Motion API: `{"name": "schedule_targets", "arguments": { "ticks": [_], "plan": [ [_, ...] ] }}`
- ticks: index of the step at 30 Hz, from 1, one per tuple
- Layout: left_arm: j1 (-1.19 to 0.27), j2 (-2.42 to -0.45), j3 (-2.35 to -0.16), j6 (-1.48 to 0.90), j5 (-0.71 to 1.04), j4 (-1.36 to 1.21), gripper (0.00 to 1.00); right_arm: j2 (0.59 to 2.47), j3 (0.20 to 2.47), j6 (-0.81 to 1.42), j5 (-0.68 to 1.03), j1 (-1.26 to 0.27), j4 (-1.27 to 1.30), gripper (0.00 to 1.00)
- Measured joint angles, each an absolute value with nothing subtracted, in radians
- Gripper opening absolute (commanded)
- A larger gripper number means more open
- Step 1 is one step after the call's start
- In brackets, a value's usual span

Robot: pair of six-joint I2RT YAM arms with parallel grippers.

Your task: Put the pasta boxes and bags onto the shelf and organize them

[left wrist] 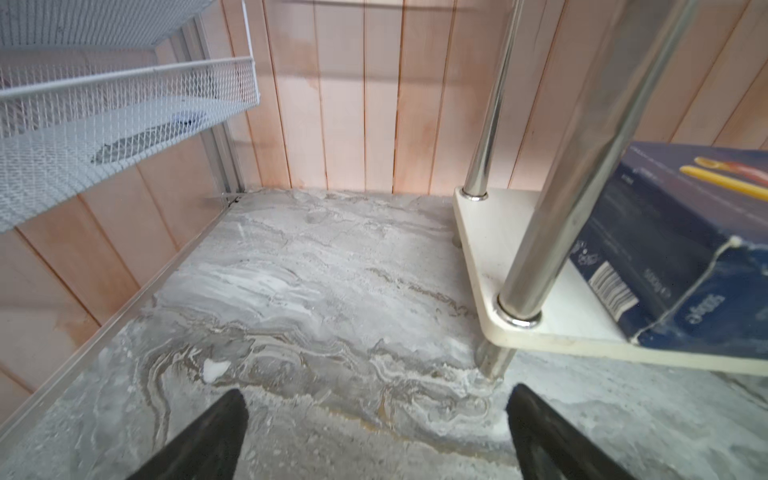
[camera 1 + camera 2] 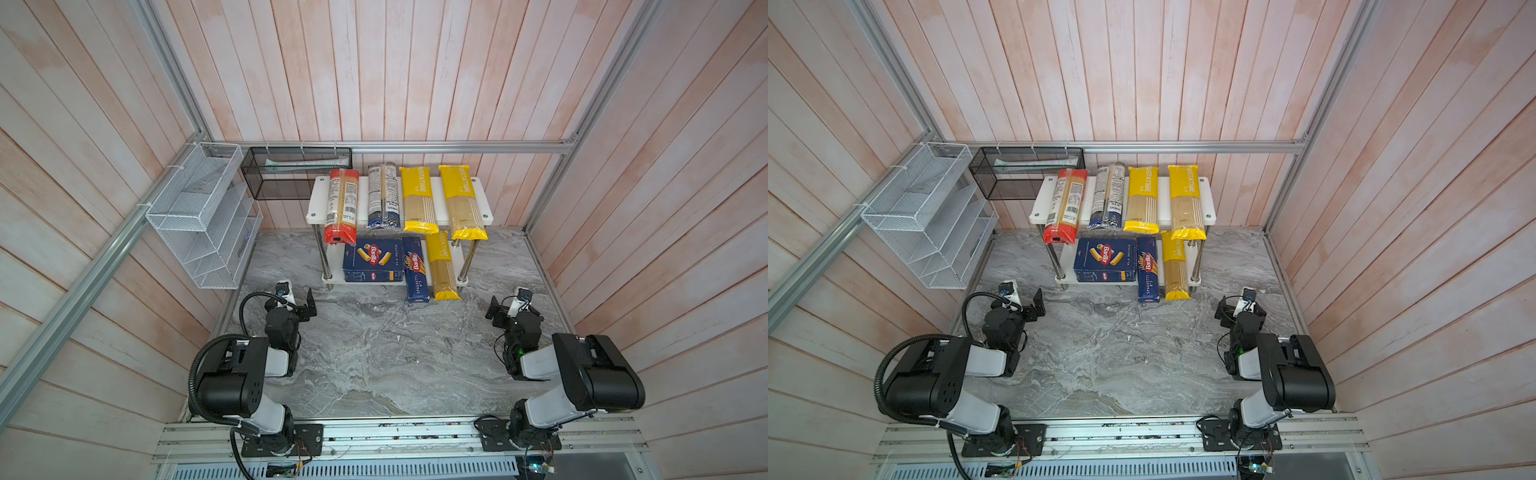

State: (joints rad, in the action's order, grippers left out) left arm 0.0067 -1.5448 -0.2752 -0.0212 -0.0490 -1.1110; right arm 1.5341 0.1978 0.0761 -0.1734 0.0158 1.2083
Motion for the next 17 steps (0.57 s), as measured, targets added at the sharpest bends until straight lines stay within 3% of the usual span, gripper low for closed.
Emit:
{"name": "schedule_targets", "arguments": {
  "ticks": [17],
  "plan": [
    [0.007,-1.544,-0.281,-0.022,-0.033,-1.090,1.00,1.531,0.218,0.066,-0.158,0.016,1.225,0.98]
  ]
}}
